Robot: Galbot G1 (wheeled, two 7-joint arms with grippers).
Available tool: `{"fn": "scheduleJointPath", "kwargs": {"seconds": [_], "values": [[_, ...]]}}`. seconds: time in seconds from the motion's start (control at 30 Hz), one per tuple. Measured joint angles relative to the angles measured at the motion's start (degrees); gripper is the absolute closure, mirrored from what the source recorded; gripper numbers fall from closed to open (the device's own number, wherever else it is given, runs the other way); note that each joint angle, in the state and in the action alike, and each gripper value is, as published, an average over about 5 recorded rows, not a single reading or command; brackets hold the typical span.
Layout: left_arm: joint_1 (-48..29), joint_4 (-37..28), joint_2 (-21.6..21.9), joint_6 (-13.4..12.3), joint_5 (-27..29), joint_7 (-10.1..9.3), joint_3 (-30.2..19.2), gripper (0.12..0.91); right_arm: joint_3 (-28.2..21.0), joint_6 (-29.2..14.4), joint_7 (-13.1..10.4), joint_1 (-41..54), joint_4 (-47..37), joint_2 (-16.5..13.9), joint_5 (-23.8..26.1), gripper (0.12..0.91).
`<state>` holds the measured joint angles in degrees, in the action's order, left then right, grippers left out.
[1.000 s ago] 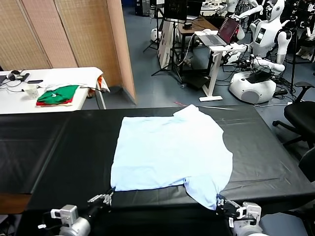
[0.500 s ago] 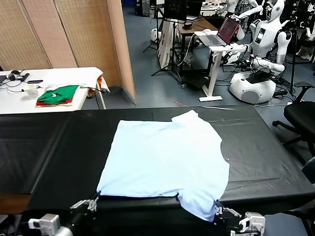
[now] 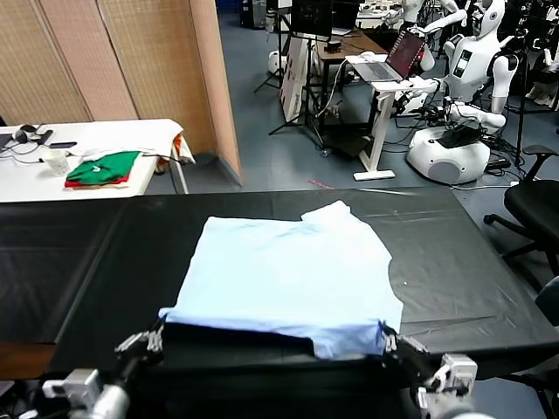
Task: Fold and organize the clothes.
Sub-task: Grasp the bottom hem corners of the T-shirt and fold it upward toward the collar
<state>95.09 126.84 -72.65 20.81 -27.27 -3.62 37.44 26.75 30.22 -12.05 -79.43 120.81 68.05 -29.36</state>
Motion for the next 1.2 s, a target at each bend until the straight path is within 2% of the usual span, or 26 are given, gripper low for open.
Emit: {"fn": "scheduleJointPath", "kwargs": {"seconds": [0.3, 0.63, 0.77, 0.87, 0.93, 1.0, 1.13, 1.2], "values": [[-7.8, -5.5, 1.6, -0.4, 2.8, 0.25, -3.3, 0.883, -5.8, -0.2, 0.4, 8.0, -7.4, -1.1, 1.9, 0.885], [-12.5, -11.3, 4.3, -0.5, 4.1, 0.18, -5.7, 0.883, -7.1, -0.8, 0.1, 10.3, -10.8, -0.4, 3.5, 0.885], [-13.9, -13.0, 4.6, -0.5, 4.3, 0.12, -6.2, 0.883, -6.8, 0.0, -0.3, 10.3, -10.8, -0.3, 2.4, 0.877], [-14.8, -14.2, 4.8, -0.5, 4.4, 0.18, -6.6, 0.883, -5.9, 2.0, 0.2, 9.6, -9.7, -0.6, 0.4, 0.777], [-15.3, -14.7, 4.7, -0.4, 4.5, 0.30, -6.9, 0.881, -5.1, 3.5, 0.8, 8.8, -8.4, -1.1, -0.6, 0.650], [-15.5, -14.9, 4.5, -0.3, 4.6, 0.39, -7.1, 0.847, -4.2, 4.9, 1.4, 7.7, -6.8, -1.5, -1.0, 0.537], [-14.9, -14.2, 4.2, 0.1, 4.5, 0.43, -7.2, 0.645, -2.2, 6.0, 2.1, 4.7, -3.3, -2.3, -1.0, 0.278], [-14.4, -13.6, 4.2, 0.3, 4.5, 0.42, -7.0, 0.512, -1.0, 5.7, 2.6, 2.7, -1.6, -2.7, -1.0, 0.192]]}}
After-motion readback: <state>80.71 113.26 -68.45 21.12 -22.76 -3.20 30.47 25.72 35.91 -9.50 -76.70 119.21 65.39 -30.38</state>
